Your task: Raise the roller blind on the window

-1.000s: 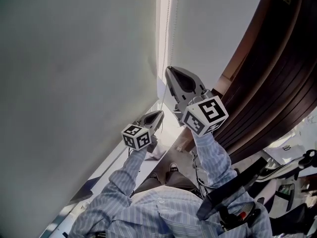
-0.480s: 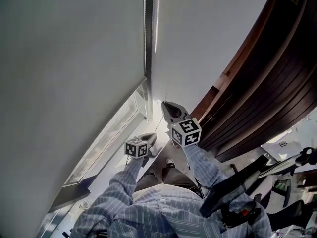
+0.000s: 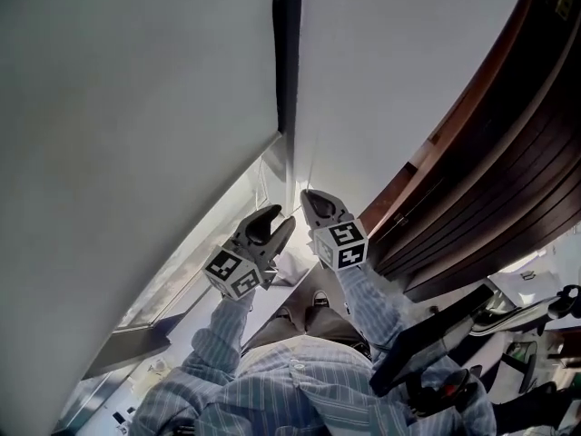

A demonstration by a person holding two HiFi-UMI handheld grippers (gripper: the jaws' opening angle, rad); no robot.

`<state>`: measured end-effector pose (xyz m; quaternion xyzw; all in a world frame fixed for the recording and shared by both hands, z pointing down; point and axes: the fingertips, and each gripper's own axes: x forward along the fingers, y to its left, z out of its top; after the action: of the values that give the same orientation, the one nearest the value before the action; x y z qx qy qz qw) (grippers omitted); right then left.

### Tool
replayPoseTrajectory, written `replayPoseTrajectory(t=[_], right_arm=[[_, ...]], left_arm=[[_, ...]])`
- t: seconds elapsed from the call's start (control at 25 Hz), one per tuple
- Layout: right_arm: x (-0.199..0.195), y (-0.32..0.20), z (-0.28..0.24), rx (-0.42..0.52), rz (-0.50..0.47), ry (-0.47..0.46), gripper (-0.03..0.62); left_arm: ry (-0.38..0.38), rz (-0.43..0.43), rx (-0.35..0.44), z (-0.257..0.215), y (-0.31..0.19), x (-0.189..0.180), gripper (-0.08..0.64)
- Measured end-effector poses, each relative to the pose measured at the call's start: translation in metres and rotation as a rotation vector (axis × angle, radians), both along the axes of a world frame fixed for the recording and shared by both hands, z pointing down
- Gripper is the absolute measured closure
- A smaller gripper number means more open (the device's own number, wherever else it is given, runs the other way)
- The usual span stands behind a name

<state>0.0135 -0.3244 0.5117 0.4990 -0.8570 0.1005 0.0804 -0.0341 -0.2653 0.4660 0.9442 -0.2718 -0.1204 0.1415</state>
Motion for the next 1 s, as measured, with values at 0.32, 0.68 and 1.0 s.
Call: replayPoseTrajectory(t=[0.32, 0.68, 1.0], right_arm=[[-0.008, 0.011, 0.002, -0.013, -0.026, -0.019, 0.586], [0.002, 0.017, 0.007, -0.024, -0.016, -0.025, 0.588], [0.007, 0.024, 0.014, 0.021, 0.01, 0.053, 0.588]], left_arm=[[0.054, 0.036, 0.301, -0.188, -0.042, 0.034, 0.422], [0.096, 0.078, 0.314, -0.231, -0.045, 0.055, 0.541], [0.127, 0.026, 0.308, -0.227, -0.043, 0.057, 0.549]])
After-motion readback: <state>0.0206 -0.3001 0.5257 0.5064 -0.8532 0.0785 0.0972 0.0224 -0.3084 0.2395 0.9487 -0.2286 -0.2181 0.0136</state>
